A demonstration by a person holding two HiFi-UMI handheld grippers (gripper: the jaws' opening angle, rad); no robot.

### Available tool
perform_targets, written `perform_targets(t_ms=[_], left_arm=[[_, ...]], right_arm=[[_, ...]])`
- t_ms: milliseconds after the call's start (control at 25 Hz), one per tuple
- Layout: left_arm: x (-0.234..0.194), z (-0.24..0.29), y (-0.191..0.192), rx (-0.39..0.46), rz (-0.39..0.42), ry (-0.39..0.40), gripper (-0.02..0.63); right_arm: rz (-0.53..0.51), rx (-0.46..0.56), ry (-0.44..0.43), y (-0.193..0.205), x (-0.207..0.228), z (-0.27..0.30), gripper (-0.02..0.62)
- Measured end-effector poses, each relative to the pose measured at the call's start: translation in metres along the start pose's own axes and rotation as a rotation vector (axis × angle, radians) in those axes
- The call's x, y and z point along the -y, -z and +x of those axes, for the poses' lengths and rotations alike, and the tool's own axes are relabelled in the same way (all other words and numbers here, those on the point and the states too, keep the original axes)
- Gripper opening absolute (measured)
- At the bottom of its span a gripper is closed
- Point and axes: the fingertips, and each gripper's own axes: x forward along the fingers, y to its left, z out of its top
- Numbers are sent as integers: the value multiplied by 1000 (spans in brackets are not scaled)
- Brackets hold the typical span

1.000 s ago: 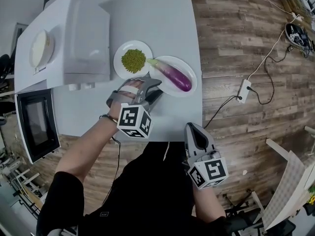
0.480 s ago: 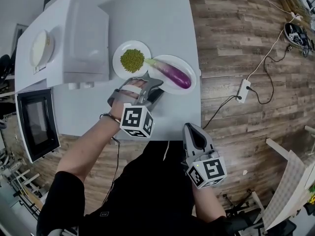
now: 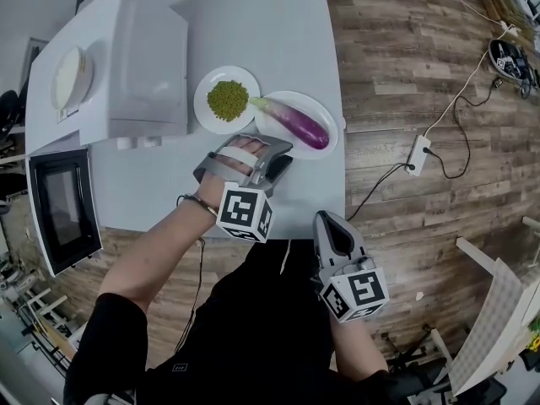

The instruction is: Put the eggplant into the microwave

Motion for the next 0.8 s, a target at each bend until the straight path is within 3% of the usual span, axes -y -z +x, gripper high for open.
perform_targets(t_ms=[360, 800], left_arm=[[-12, 2, 11, -4, -17, -18, 123], [-7, 9, 2, -41, 113, -18, 63]], right_arm=[[5, -11, 0, 2, -2, 3, 15], [14, -11, 10, 2, 2, 2, 15]])
